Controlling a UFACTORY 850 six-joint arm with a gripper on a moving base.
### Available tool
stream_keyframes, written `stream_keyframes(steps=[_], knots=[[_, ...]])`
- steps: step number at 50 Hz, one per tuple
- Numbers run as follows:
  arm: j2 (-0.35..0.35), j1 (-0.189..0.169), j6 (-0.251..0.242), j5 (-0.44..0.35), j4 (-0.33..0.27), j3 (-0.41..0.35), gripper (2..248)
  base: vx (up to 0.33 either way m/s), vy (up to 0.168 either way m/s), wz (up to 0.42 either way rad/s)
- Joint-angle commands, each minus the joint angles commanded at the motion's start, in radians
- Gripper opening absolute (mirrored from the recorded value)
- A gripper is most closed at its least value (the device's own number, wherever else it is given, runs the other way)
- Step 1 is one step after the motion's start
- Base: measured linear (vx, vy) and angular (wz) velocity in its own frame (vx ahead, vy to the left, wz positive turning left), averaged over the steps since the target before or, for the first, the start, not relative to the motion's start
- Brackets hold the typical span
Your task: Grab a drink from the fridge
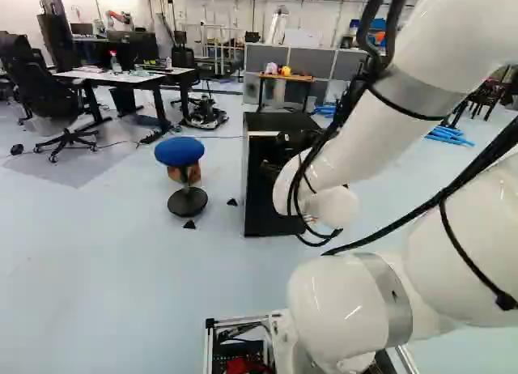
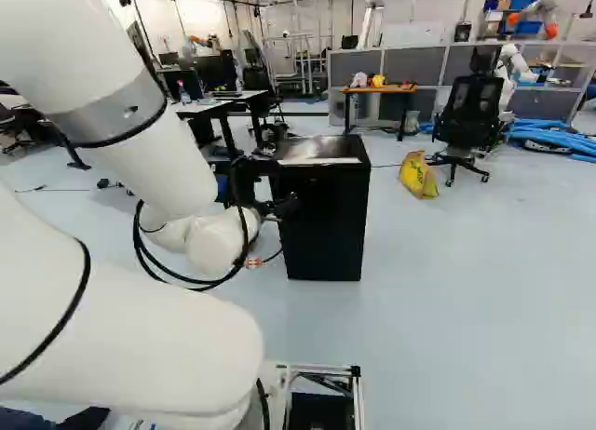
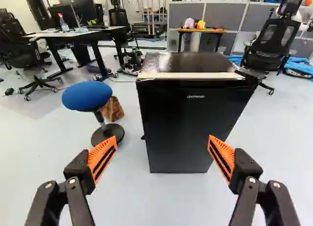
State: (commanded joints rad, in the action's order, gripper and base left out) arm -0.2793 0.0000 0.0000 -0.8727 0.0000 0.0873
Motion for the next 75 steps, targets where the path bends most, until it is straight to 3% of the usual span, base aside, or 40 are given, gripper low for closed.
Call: stream_keyframes(steps=[75], knots=[[0.0, 0.0, 0.0, 0.0, 0.0, 0.0, 247, 0.031, -0.009, -0.006]])
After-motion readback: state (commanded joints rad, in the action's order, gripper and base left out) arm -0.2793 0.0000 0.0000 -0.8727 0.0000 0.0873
